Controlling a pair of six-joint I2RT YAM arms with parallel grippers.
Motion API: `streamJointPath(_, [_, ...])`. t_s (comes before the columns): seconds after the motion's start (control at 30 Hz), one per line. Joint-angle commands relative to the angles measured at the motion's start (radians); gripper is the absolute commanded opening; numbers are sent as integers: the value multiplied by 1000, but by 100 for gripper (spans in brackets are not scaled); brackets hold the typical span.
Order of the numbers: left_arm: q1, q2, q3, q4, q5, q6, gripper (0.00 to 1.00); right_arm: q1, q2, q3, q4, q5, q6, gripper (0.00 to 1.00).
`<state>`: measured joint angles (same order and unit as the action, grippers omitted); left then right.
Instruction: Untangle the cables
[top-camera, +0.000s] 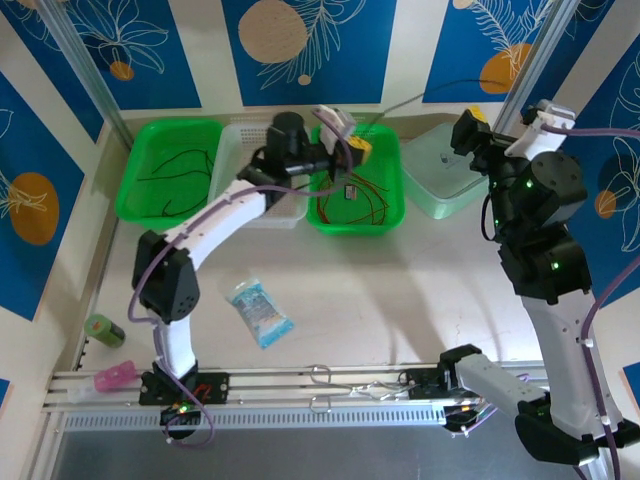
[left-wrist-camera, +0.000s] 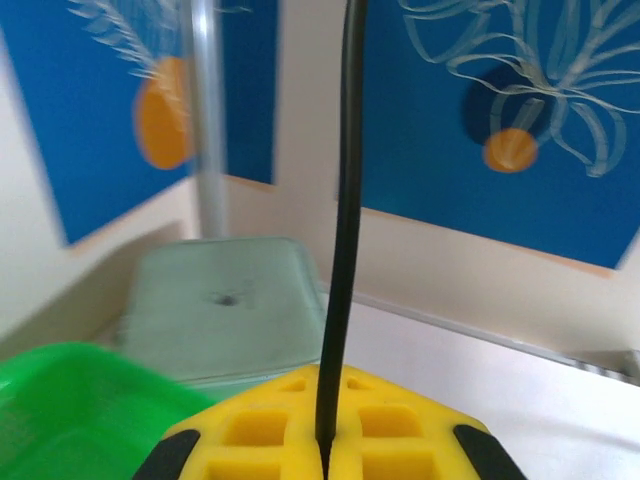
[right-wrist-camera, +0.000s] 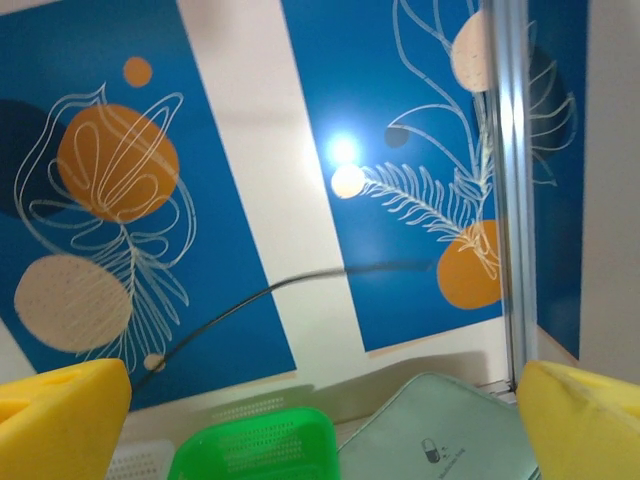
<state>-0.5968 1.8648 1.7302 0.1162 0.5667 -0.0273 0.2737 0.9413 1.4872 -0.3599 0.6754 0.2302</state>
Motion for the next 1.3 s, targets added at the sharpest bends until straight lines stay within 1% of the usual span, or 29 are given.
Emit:
streamJointPath(0.0, [64,-70,21,-134,-59,95,0,-22,-42,-42,100,25,36,99])
streamJointPath(0.1, [128,-109,37,-146,-70,123,0,-42,-36,-43,75,-3,66,99])
streamJointPath(0.23, [225,-132,94,-226,-95,163,0,-49,-27,-31,53,-14,75,99])
streamJointPath(0.4, [359,-177,87,-223,-144,169,0,-69,-30,-30,52,-18,73,99])
streamJointPath(0.43, [383,-192,62,-204,-150,166,0,-73,-30,-32,49,-21,77,99])
streamJointPath(0.53, [459,-250,-57,-72,-158,123,0,-86,-30,-30,34,-30,92,99])
streamJointPath(0.67, [554,-283,-134,4,-170,95,0,-104,-30,-32,24,-54,99,99])
streamJointPath(0.77, [646,-292,-241,209,-136,-10,0,-117,-30,-33,20,-80,112,99])
streamJointPath(0.8, [673,-287,-261,251,-125,-38,0,-120,-30,-32,18,-82,113,99])
streamJointPath(0.87, [720,-277,-281,271,-110,-41,0,-125,-31,-29,14,-83,113,99])
streamJointPath(0.97, [758,-280,-336,275,-102,-14,0,-138,-33,-23,9,-92,109,99])
streamJointPath(1.07, [781,-292,-412,277,-128,30,0,-149,-32,-16,4,-101,110,99])
streamJointPath(1.13, [803,-291,-446,263,-156,36,0,-155,-32,-14,1,-110,113,99])
streamJointPath(1.27, [850,-278,-532,333,-155,34,0,-158,-33,-9,-8,-118,120,99])
